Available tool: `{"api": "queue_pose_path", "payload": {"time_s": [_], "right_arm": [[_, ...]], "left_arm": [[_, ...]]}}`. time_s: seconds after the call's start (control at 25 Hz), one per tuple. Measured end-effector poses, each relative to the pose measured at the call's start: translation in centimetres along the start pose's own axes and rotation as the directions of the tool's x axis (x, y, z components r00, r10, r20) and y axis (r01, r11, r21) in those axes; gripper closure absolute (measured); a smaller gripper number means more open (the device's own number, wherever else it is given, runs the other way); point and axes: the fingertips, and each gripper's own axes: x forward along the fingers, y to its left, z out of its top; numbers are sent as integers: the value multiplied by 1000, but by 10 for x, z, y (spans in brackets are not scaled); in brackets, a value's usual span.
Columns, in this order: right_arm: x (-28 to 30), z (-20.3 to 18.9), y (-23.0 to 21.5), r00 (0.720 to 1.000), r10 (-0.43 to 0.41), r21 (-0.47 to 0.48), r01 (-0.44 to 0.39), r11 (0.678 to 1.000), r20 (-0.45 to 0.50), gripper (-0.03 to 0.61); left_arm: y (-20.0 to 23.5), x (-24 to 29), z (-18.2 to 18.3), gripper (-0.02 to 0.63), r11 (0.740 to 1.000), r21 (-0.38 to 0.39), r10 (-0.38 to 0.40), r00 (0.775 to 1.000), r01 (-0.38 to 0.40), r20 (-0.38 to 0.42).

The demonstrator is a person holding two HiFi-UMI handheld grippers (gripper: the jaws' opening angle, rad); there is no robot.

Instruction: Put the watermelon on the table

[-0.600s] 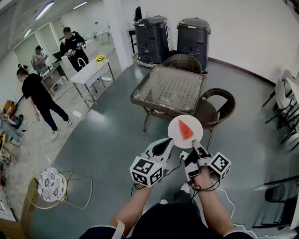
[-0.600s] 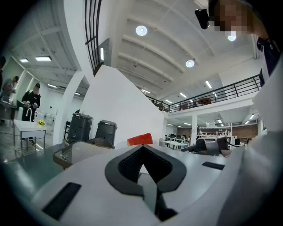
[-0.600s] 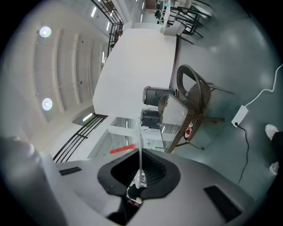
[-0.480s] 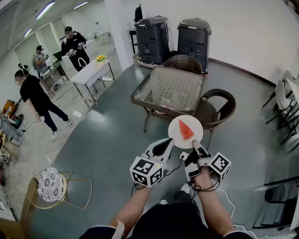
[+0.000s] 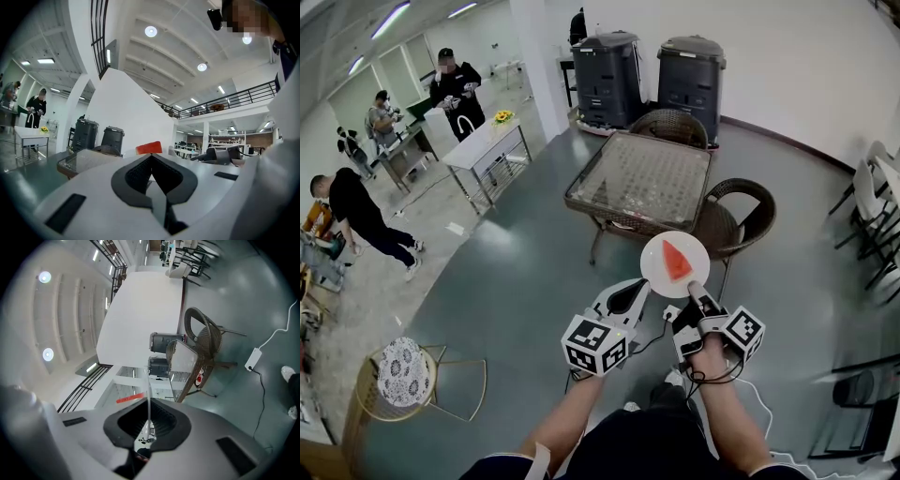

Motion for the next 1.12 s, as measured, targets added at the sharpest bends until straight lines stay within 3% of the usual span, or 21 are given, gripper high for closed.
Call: {"api": "queue_pose_path", "payload": {"time_s": [0.4,1.12], "right_arm": [[31,14,-7,1000,-19,9,19,1000,-1,568],[181,102,-14,1000,3,25,-3,1000,-14,568]], "left_arm": [[24,25,1,609,1000,-4,11,1000,-11,-8],[116,167,17,609,999,8,36,999,-35,-38]]}}
